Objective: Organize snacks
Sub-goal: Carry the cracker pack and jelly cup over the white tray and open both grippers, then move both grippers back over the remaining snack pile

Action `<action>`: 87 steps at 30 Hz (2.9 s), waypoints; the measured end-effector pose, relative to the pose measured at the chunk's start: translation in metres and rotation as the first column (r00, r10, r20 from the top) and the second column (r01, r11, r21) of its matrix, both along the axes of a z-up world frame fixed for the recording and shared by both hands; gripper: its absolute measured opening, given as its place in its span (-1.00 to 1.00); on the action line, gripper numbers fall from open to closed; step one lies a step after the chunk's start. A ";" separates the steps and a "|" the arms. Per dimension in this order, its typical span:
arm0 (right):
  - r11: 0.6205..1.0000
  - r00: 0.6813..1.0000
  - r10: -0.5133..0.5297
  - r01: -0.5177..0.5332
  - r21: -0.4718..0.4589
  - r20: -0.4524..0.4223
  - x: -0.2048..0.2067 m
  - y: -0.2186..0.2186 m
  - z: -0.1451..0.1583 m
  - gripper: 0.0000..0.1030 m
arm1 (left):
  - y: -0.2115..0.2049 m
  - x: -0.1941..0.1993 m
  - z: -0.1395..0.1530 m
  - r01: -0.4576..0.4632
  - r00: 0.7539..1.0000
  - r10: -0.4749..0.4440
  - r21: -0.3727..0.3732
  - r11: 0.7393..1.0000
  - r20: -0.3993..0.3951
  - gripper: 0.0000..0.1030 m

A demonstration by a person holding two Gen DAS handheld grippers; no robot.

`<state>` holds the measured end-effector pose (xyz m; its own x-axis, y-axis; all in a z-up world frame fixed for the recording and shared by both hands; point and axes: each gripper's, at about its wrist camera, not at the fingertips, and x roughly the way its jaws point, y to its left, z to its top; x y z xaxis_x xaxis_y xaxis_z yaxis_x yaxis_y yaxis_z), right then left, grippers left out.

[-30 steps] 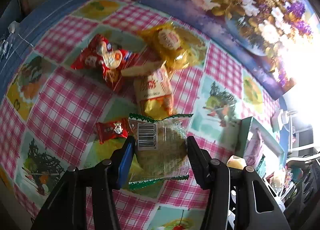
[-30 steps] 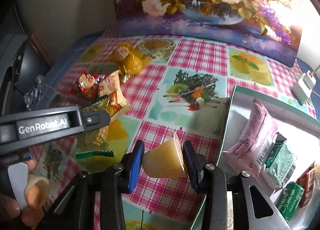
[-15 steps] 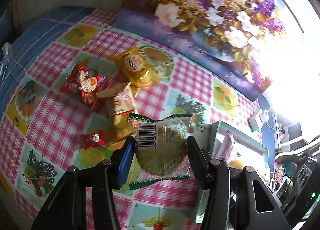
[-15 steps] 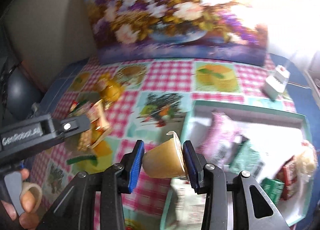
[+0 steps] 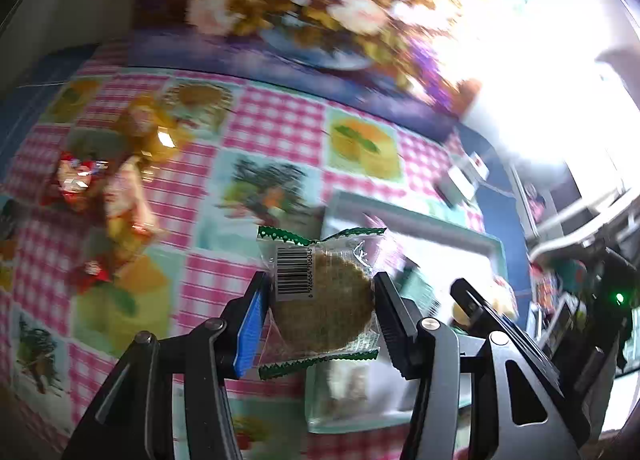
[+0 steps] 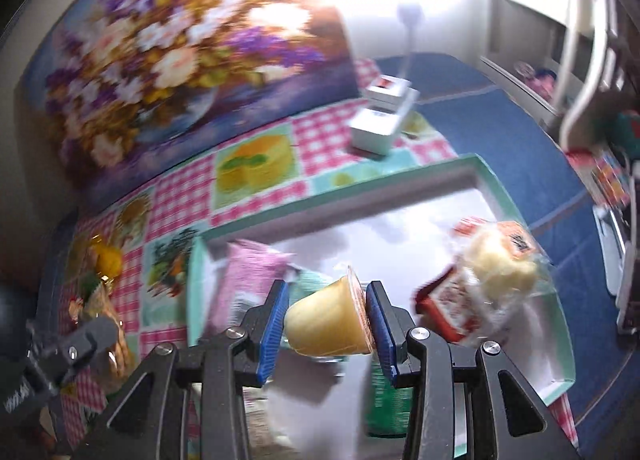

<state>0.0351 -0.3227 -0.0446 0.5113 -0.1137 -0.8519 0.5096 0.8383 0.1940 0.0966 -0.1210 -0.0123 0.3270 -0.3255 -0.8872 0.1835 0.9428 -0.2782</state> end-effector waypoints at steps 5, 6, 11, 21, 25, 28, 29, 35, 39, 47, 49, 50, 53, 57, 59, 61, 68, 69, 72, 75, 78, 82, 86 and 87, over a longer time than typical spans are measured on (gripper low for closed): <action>0.998 0.997 -0.066 0.067 0.022 -0.030 -0.010 -0.018 -0.010 -0.17 | -0.036 -0.012 -0.008 0.087 0.996 -0.087 0.003 0.996 -0.025 0.05; 0.997 0.997 -0.074 0.075 0.028 -0.031 -0.012 -0.020 -0.011 -0.17 | -0.042 -0.014 -0.009 0.108 0.994 -0.108 -0.001 0.994 -0.024 0.05; 0.994 0.994 -0.099 0.101 0.035 -0.044 -0.017 -0.026 -0.014 -0.16 | -0.059 -0.018 -0.019 0.152 0.987 -0.153 -0.019 0.988 -0.051 0.05; 0.993 0.993 -0.105 0.107 0.047 -0.051 -0.018 -0.026 -0.015 -0.16 | -0.066 -0.019 -0.033 0.160 0.984 -0.161 -0.017 0.987 -0.080 0.07; 0.993 0.993 -0.105 0.107 0.041 -0.054 -0.017 -0.025 -0.015 -0.16 | -0.066 -0.018 -0.033 0.165 0.983 -0.166 -0.017 0.986 -0.075 0.09; 0.994 0.993 -0.104 0.106 0.038 -0.055 -0.017 -0.025 -0.015 -0.16 | -0.065 -0.018 -0.033 0.166 0.983 -0.167 -0.017 0.986 -0.075 0.11; 0.994 0.993 -0.103 0.105 0.038 -0.055 -0.017 -0.025 -0.015 -0.16 | -0.065 -0.017 -0.033 0.165 0.983 -0.166 -0.016 0.986 -0.074 0.12; 0.994 0.993 -0.096 0.098 0.038 -0.065 -0.015 -0.024 -0.016 -0.16 | -0.056 -0.012 -0.031 0.131 0.990 -0.131 0.013 0.991 -0.057 0.31; 0.995 0.994 -0.084 0.088 0.042 -0.074 -0.014 -0.022 -0.018 -0.16 | -0.048 -0.008 -0.032 0.105 0.993 -0.103 0.026 0.994 -0.065 0.31; 0.997 0.994 -0.070 0.072 0.028 -0.081 -0.011 -0.020 -0.018 -0.16 | -0.036 -0.003 -0.032 0.053 0.998 -0.051 0.059 0.997 -0.037 0.60; 0.998 0.995 -0.062 0.064 0.022 -0.083 -0.010 -0.018 -0.018 -0.15 | -0.032 -0.002 -0.032 0.037 0.999 -0.035 0.061 0.997 -0.029 0.71; 0.998 0.995 -0.059 0.060 0.018 -0.084 -0.009 -0.018 -0.017 -0.15 | -0.031 -0.001 -0.031 0.032 0.999 -0.031 0.059 0.998 -0.023 0.71; 0.999 0.996 -0.047 0.048 0.011 -0.082 -0.008 -0.016 -0.016 -0.15 | -0.026 0.000 -0.028 0.012 1.000 -0.013 0.060 0.998 0.002 0.71; 0.999 0.997 -0.033 0.032 -0.014 -0.075 -0.006 -0.010 -0.011 -0.14 | -0.018 0.004 -0.026 -0.026 0.999 0.024 0.082 0.996 0.025 0.77; 0.999 0.997 -0.018 0.016 -0.034 -0.073 -0.004 -0.004 -0.008 -0.04 | -0.010 0.006 -0.025 -0.057 0.998 0.054 0.094 0.994 0.039 0.78; 0.999 0.997 0.002 -0.006 -0.052 -0.074 0.000 0.002 -0.007 0.21 | -0.001 0.010 -0.024 -0.092 0.994 0.086 0.111 0.990 0.060 0.78; 0.994 0.995 0.070 -0.077 -0.081 -0.077 0.008 0.022 -0.010 0.54 | 0.032 0.020 -0.020 -0.219 0.972 0.200 0.164 0.962 0.121 0.80; 0.993 0.994 0.076 -0.082 -0.087 -0.077 0.008 0.024 -0.010 0.57 | 0.036 0.021 -0.019 -0.236 0.968 0.216 0.174 0.956 0.128 0.80; 0.990 0.993 0.092 -0.099 -0.102 -0.074 0.010 0.029 -0.010 0.64 | 0.048 0.023 -0.015 -0.271 0.958 0.245 0.188 0.944 0.153 0.80; 0.987 0.992 0.103 -0.111 -0.115 -0.070 0.011 0.034 -0.010 0.69 | 0.058 0.024 -0.011 -0.314 0.943 0.279 0.206 0.927 0.181 0.80; 0.984 0.991 0.117 -0.125 -0.125 -0.070 0.013 0.038 -0.011 0.86 | 0.066 0.026 -0.011 -0.335 0.937 0.307 0.178 0.925 0.169 0.80; 0.980 0.988 0.141 -0.149 -0.133 -0.068 0.015 0.046 -0.012 1.00 | 0.075 0.031 -0.013 -0.358 0.931 0.336 0.176 0.917 0.143 0.80; 0.976 0.985 0.164 -0.170 -0.137 -0.053 0.019 0.055 -0.010 1.00 | 0.088 0.036 -0.014 -0.364 0.928 0.347 0.138 0.921 0.132 0.80; 0.975 0.984 0.174 -0.178 -0.133 -0.038 0.021 0.059 -0.009 1.00 | 0.093 0.038 -0.013 -0.369 0.926 0.354 0.117 0.922 0.132 0.80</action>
